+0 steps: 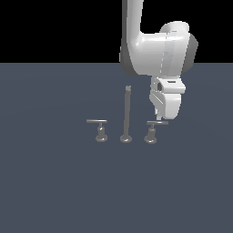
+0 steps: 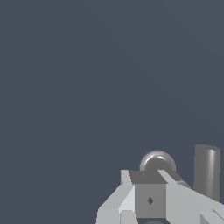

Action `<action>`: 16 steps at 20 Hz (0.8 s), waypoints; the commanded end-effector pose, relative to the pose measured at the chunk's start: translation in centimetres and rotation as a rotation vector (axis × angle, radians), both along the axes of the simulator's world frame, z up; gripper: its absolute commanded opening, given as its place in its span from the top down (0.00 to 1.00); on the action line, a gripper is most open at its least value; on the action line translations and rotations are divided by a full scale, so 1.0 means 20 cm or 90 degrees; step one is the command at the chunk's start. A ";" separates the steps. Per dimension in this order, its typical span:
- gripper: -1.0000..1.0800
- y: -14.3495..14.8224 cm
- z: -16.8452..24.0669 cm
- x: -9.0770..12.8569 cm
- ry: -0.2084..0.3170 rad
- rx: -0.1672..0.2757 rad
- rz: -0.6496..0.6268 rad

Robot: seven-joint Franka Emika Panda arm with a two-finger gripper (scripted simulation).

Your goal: Turn on the faucet by rotating a designated handle.

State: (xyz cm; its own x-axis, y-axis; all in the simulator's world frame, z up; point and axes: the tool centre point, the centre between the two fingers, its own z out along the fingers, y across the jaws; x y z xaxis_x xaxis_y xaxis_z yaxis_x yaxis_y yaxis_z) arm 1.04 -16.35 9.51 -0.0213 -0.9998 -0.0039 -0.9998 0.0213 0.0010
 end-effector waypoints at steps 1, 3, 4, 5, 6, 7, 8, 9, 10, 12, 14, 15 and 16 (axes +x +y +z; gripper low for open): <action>1.00 -0.01 -0.02 0.00 -0.001 -0.002 -0.010; 1.00 -0.01 -0.03 0.00 -0.001 -0.003 -0.012; 1.00 -0.01 -0.03 0.00 -0.001 -0.003 -0.012; 1.00 -0.01 -0.03 0.00 -0.001 -0.003 -0.012; 1.00 -0.01 -0.03 0.00 -0.001 -0.003 -0.012; 1.00 -0.01 -0.03 0.00 0.000 -0.002 -0.011; 1.00 -0.02 -0.03 -0.02 0.000 -0.002 -0.011; 1.00 -0.03 -0.03 -0.03 0.000 -0.002 -0.011; 1.00 -0.04 -0.03 -0.05 0.000 -0.002 -0.011; 1.00 -0.06 -0.03 -0.09 0.000 -0.002 -0.011; 1.00 -0.08 -0.03 -0.12 0.000 -0.002 -0.011; 1.00 -0.09 -0.03 -0.14 0.000 -0.002 -0.011; 1.00 -0.10 -0.03 -0.16 0.000 -0.002 -0.011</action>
State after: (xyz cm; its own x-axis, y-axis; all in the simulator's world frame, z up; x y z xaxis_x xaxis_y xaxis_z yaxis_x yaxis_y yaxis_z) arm -1.21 -17.73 8.91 -0.0329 -0.9995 0.0004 -0.9994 0.0329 -0.0055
